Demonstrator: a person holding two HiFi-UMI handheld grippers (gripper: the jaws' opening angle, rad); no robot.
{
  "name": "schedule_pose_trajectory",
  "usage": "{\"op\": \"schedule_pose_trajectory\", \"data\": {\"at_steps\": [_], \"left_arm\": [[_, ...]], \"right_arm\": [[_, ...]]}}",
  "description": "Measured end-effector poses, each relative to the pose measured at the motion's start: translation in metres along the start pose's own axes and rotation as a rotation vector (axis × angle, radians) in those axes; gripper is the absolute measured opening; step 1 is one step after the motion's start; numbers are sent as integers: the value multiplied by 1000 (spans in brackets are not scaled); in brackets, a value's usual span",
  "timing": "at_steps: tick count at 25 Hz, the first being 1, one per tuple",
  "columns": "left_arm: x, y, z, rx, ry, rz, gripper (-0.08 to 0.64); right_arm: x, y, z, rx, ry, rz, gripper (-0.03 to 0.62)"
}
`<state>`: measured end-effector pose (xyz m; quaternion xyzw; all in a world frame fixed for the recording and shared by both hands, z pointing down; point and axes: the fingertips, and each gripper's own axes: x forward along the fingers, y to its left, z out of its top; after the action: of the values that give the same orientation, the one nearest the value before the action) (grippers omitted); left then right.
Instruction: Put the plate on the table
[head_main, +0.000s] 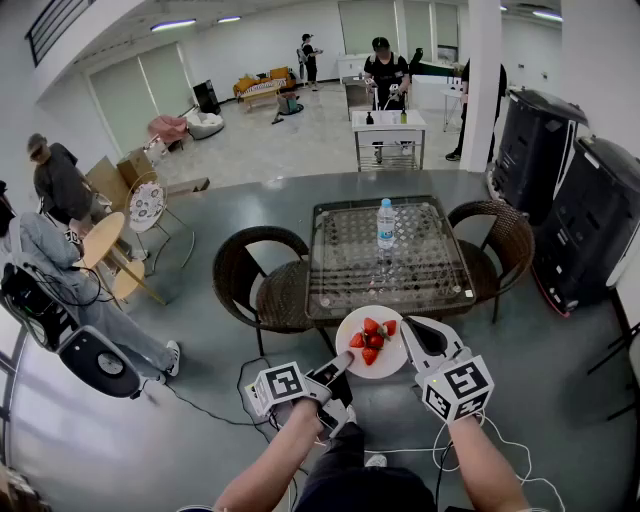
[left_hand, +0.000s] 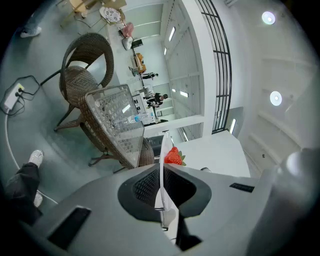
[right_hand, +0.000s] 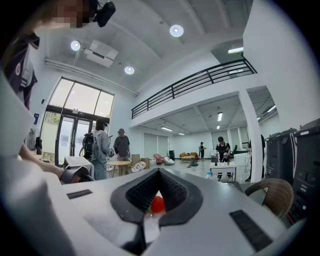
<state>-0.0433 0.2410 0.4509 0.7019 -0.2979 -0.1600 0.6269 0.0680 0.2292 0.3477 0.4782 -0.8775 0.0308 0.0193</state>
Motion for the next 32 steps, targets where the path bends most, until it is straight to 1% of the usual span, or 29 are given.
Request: {"op": "schedule_pose_trajectory", "data": {"at_steps": [8,22,32], "left_arm": [[-1,1,1,2,0,5,15],[4,4,5,10,-6,7,15],[18,10,16,6,-14,19,15]], "right_arm": [[1,-4,0,17,-8,-15,5],[6,-6,-2,21,-10,1,5],[21,-21,-2,22,-13,10,5]]}}
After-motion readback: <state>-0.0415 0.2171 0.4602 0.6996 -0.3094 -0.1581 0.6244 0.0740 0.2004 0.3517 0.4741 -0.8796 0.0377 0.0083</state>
